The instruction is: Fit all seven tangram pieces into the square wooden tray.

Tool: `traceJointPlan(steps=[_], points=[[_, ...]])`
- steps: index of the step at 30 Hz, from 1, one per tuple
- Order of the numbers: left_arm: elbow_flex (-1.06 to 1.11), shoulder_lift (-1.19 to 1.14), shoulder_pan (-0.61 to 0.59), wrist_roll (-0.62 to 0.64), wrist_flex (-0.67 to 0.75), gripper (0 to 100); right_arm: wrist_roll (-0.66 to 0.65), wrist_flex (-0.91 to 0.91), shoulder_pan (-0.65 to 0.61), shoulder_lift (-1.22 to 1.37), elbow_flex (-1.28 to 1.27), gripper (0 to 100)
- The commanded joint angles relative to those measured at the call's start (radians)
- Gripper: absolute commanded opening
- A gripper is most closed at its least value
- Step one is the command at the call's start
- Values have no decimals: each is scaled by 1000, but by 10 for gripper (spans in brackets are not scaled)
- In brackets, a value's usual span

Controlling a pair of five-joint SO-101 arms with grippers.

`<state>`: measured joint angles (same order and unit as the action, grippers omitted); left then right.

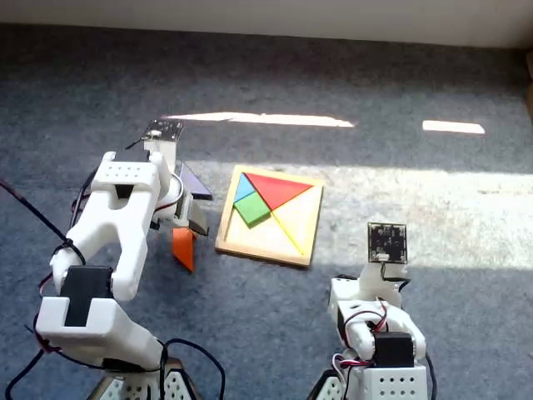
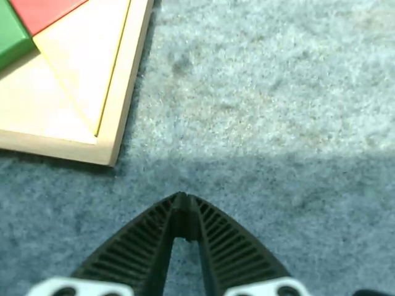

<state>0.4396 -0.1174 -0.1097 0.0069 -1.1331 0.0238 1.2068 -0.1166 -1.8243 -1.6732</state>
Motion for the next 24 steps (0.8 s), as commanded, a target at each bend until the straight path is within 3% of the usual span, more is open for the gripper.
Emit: traceJointPlan(steps=[1, 5, 11, 21, 24], points=[[15, 4, 21, 17, 75, 329, -3, -22, 12, -12, -125, 5], [21, 2, 33, 89, 130, 293, -3, -22, 12, -12, -125, 5], [-1, -36, 50, 87, 143, 248, -3, -22, 12, -12, -125, 5], [-202, -194, 61, 87, -14, 242, -3, -22, 12, -12, -125, 5], [-222, -205, 61, 86, -15, 189, -3, -22, 12, -12, -125, 5]])
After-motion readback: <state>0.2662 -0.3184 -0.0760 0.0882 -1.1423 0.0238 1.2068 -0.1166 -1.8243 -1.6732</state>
